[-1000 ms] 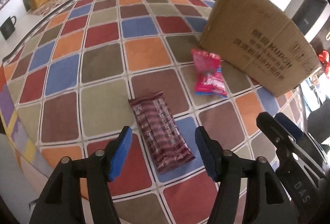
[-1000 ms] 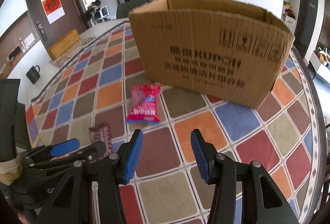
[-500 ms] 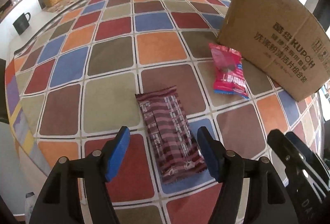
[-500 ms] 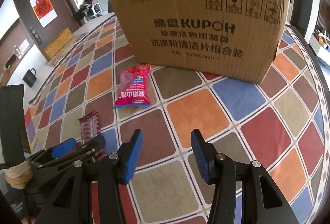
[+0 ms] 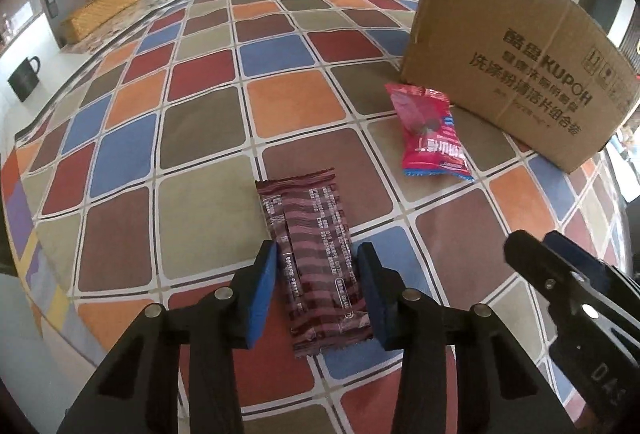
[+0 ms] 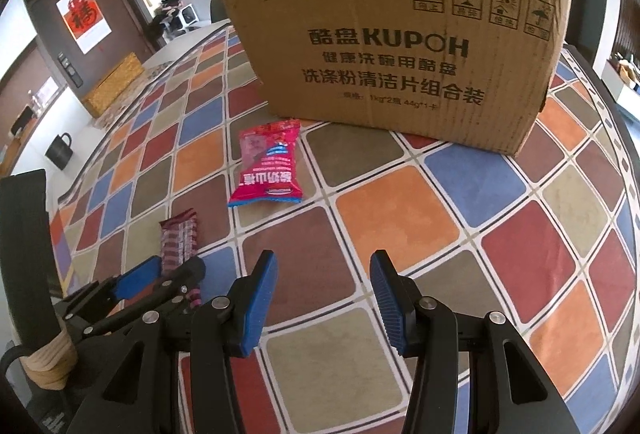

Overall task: Organize snacks
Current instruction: 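Grasp the brown striped bar with the left tool while the right tool grasps the pink packet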

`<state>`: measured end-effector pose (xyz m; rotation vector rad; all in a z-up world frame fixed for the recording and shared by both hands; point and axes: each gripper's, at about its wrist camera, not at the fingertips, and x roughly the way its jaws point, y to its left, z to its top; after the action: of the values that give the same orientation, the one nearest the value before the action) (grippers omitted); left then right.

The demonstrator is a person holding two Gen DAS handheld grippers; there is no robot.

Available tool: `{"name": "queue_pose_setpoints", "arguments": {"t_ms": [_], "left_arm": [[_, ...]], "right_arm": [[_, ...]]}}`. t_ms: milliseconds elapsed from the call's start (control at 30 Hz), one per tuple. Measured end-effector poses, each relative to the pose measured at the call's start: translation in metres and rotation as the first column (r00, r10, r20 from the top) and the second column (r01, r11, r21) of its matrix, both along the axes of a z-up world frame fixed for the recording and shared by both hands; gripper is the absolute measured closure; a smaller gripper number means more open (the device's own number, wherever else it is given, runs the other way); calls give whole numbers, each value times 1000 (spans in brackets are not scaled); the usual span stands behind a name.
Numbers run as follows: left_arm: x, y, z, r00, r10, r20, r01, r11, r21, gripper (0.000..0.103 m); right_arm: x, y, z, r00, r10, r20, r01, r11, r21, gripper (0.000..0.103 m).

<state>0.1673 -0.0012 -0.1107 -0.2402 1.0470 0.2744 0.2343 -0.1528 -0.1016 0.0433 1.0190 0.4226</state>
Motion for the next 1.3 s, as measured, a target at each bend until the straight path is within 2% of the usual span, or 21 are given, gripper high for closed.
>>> {"name": "queue_pose_setpoints", "arguments": {"t_ms": [200, 633, 833, 1000, 1300], "left_arm": [[-4, 8, 3, 998, -57, 40, 59, 997, -43, 65], [2, 33, 33, 973, -164, 162, 159, 986, 38, 65], [11, 51, 43, 965, -171, 200, 164, 985, 51, 65], [20, 65, 44, 967, -149, 207, 146, 989, 32, 65], [39, 73, 38, 969, -164, 183, 161, 987, 29, 65]], "right_arm": [[-1, 12, -1, 1000, 21, -3, -21, 1000, -7, 54], [13, 41, 9, 999, 25, 26, -25, 1000, -14, 54], [27, 64, 15, 998, 41, 47, -39, 999, -35, 54], [43, 81, 12, 997, 58, 49, -54, 996, -74, 54], [62, 90, -3, 999, 41, -8, -42, 995, -88, 54]]}}
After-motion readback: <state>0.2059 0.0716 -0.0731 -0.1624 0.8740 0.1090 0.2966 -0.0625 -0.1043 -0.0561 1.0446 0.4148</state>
